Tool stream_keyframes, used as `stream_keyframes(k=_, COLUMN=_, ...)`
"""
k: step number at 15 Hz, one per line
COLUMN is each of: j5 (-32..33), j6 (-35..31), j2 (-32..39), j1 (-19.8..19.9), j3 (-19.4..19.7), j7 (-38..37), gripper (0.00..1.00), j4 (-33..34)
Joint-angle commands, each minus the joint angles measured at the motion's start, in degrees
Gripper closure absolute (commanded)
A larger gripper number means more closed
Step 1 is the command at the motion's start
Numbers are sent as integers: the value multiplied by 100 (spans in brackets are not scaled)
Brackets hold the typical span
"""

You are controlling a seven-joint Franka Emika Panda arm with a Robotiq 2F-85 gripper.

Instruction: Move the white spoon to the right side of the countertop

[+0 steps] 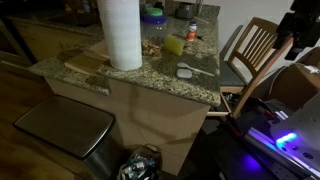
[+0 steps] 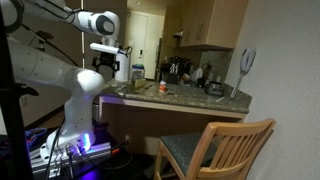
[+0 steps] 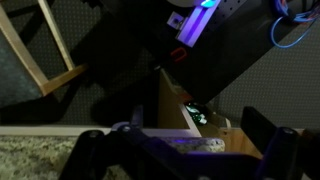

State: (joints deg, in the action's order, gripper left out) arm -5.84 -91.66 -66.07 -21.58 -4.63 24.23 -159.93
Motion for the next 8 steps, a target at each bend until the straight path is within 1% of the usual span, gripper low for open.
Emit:
stream_keyframes(k=1, j5=-101, j6=272, j2=-828, j1=-449, j3=-1076, j7=-780, gripper=0, j4=53)
stream_keyframes(k=2, j5=-34, j6=64, j2=-410, j1=-331, j3=-594, j7=-510, gripper=0, j4=102)
stream_keyframes(k=3, j5=-38, j6=102, j2=-582, j1=-437, j3=-790, j7=-656, gripper=0, j4=106)
stream_keyframes(k=4, j5=-37, j6=103, j2=-647, j1=-446, j3=-799, j7=-663, gripper=0, j4=106)
stream_keyframes(k=6, j5=-36, j6=104, j2=-604, j1=-416, j3=-659, j7=-637, gripper=0, j4=101)
stream_keyframes(k=7, j5=55, j6=383, j2=-489, j1=-395, j3=-634, j7=-603, gripper=0, j4=195)
stream_keyframes(k=8, j5=-9, j6=578, j2=-407, j1=-444, j3=-591, j7=-579, gripper=0, j4=255)
